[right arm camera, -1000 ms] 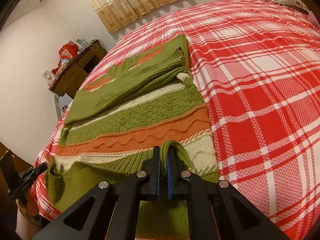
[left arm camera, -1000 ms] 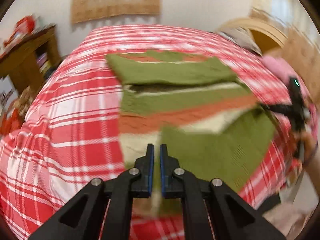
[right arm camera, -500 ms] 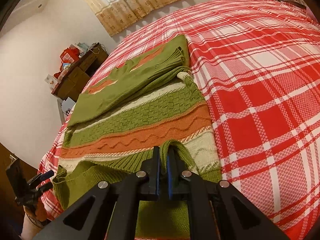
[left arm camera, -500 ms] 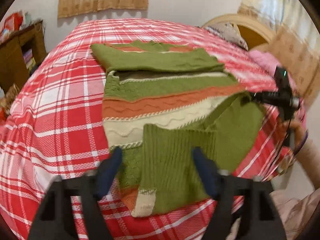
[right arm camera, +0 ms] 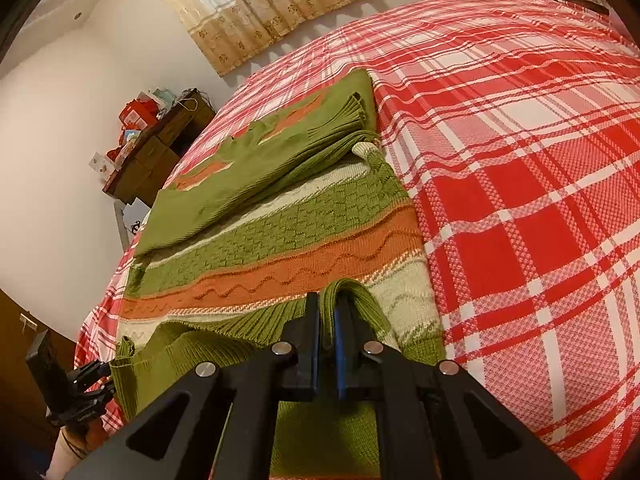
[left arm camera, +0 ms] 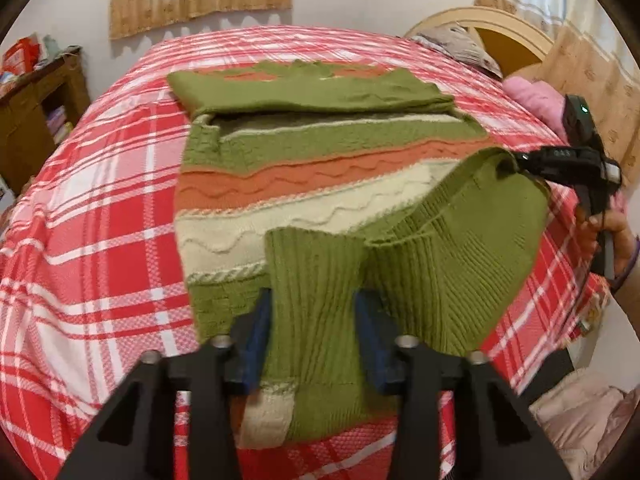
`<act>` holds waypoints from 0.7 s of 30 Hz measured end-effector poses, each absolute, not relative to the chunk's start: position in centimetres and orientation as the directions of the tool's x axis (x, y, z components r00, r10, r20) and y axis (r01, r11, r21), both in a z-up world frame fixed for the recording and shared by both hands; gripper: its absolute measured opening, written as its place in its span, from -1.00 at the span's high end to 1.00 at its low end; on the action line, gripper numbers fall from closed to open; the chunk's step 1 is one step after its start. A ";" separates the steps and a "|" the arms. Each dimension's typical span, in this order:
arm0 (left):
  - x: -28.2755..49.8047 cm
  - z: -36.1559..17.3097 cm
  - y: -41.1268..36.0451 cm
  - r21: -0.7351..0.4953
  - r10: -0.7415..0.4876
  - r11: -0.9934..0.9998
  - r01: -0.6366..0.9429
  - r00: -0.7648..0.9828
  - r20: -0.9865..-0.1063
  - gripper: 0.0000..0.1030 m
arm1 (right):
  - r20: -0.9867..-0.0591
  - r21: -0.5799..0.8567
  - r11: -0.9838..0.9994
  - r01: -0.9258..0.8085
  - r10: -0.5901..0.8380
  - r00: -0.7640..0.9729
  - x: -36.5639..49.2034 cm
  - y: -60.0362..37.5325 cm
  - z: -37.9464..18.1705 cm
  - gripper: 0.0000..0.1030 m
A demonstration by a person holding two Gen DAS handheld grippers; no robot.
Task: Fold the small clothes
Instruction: 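Regrasp the hem with the left tool while the right tool holds the hem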
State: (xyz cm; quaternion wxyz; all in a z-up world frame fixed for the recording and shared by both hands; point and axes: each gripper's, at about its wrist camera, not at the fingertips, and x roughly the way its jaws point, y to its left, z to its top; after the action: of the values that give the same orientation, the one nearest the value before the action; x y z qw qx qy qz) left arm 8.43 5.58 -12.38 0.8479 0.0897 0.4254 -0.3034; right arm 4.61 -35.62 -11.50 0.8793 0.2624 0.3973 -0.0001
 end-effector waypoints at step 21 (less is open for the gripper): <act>10.0 -12.2 8.6 -0.268 -0.486 0.850 0.454 0.479 -0.731 0.74 | -0.628 0.411 0.909 0.073 0.224 0.746 2.7 -35.4 -7.6 -0.20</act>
State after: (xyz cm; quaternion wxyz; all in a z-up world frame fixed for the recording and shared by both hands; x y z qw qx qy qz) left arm 9.97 8.59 -12.16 0.8598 -0.0186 0.4309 -0.2732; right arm 2.71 -35.36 -7.56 0.9104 0.2097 0.3542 0.0414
